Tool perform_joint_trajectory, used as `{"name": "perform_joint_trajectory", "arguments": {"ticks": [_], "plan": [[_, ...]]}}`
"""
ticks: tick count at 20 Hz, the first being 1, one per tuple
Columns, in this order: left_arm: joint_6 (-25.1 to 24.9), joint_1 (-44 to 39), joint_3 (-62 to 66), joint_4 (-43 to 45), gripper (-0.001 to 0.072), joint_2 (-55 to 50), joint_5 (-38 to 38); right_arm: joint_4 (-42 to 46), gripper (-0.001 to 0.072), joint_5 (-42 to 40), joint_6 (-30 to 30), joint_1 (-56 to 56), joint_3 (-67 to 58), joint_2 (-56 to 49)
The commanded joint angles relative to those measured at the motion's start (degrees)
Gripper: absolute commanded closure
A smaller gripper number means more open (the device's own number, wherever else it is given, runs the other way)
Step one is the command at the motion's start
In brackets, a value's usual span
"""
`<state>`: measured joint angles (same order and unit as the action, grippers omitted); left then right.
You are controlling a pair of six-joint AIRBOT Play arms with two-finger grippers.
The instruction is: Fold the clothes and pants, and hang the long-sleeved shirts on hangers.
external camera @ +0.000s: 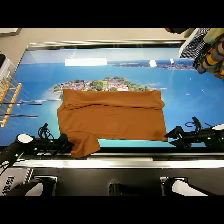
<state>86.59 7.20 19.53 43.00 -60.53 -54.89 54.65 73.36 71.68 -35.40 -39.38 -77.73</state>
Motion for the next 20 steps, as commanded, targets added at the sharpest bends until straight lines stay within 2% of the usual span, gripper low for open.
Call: {"name": "perform_joint_trajectory", "arguments": {"ticks": [1, 2, 4, 10, 11, 12, 13, 17, 20], "plan": [[0.46, -0.02, 0.04, 0.02, 0.0692, -0.02, -0.11, -1.64, 0.0289, -2.64, -1.20, 0.02, 0.90, -0.13], [0.48, -0.02, 0.04, 0.02, 0.0693, -0.02, -0.11, -1.73, 0.0303, -3.02, -1.20, 0.02, 0.90, -0.13], [0.46, -0.02, 0.04, 0.02, 0.0693, -0.02, -0.11, -2.34, 0.0378, -3.48, -1.27, 0.02, 0.90, -0.13], [0.46, -0.02, 0.04, 0.02, 0.0692, -0.02, -0.09, -3.32, 0.0413, -3.98, -2.05, 3.19, 1.07, -0.13], [0.48, -0.02, 0.04, 0.02, 0.0693, -0.02, -0.13, -2.47, 0.0462, -4.59, -1.64, 5.53, 1.05, -0.11], [0.48, -0.02, 0.04, 0.02, 0.0692, -0.02, -0.28, -1.53, 0.0661, -5.01, -0.55, 7.61, 1.05, -0.11], [0.46, -0.02, 0.20, 0.04, 0.0693, -0.02, -0.66, -1.42, 0.0680, -5.18, 0.48, 8.76, 1.05, -0.11], [1.44, 0.33, 4.50, 0.87, 0.0695, 0.79, -4.61, -1.42, 0.0681, -3.28, 2.58, 8.63, 0.37, 3.61], [11.87, 1.95, 10.54, 13.00, 0.0695, 4.92, -14.69, 2.34, 0.0681, 1.09, 8.02, 8.63, -0.33, 10.43]]}}
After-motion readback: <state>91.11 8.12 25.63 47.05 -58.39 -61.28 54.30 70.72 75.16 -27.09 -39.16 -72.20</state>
